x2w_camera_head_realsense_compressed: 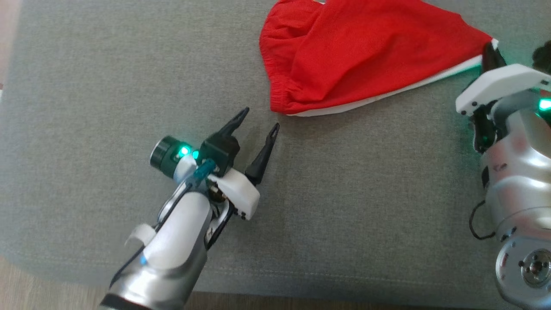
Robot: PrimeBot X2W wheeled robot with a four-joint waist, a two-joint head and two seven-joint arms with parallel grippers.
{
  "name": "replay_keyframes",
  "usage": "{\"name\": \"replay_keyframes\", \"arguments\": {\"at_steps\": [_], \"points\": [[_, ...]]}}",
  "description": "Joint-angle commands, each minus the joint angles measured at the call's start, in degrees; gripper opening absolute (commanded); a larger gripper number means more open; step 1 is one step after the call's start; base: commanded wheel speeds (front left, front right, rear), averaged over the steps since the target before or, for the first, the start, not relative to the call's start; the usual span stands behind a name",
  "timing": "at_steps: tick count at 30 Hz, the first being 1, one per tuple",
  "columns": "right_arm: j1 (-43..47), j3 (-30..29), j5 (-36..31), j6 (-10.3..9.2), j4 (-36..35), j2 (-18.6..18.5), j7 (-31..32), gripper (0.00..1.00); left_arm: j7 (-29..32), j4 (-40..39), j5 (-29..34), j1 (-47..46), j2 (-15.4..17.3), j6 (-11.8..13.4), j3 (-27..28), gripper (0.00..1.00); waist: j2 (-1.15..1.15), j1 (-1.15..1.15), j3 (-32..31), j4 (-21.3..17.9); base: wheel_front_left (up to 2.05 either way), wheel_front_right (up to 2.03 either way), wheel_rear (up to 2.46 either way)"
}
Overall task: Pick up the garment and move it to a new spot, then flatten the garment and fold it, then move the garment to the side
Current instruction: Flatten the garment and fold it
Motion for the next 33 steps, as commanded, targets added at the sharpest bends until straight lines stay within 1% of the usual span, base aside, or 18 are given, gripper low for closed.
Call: {"name": "replay_keyframes", "arguments": {"at_steps": [1, 11, 25, 26, 27, 33], "points": [[-2.3, 0.9, -0.6, 0.37, -1.1, 1.1, 0.0, 0.00, -0.3, -1.0, -0.3, -2.3, 0.7, 0.0, 1.3, 1.00, 0.00, 0.00, 0.2, -0.4, 0.00, 0.00, 0.00], [-3.7, 0.9, -1.9, 0.37, -0.4, 2.0, -0.3, 0.00, -0.3, 2.1, -4.7, -6.2, 0.7, -0.6, -2.0, 1.00, 0.00, 0.00, 0.7, -1.3, 0.00, 0.00, 0.00], [-5.1, 1.5, -2.2, 0.37, 0.5, 2.5, -0.7, 0.00, -0.3, 4.0, -6.9, -9.1, 0.7, -1.0, -4.9, 1.00, 0.00, 0.00, 1.7, -2.3, 0.00, 0.00, 0.00], [-5.2, 1.6, -2.2, 0.37, 0.6, 2.5, -0.8, 0.00, -0.3, 4.3, -7.1, -9.2, 0.7, -1.1, -5.2, 0.42, 0.00, 0.00, 1.7, -2.4, 0.00, 0.00, 0.00], [-5.2, 1.7, -2.2, 0.37, 0.6, 2.6, -0.8, 0.00, -0.3, 4.5, -7.2, -9.4, 0.7, -1.2, -5.4, 0.00, 0.00, 0.00, 1.7, -2.4, 0.00, 0.00, 0.00], [-5.4, 2.8, -2.3, 0.37, 0.9, 2.3, -1.6, 0.00, -0.3, 3.9, -7.5, -9.6, 0.7, -0.5, -4.6, 0.00, 0.00, 0.00, 1.2, -2.6, 0.00, 0.00, 0.00]]}}
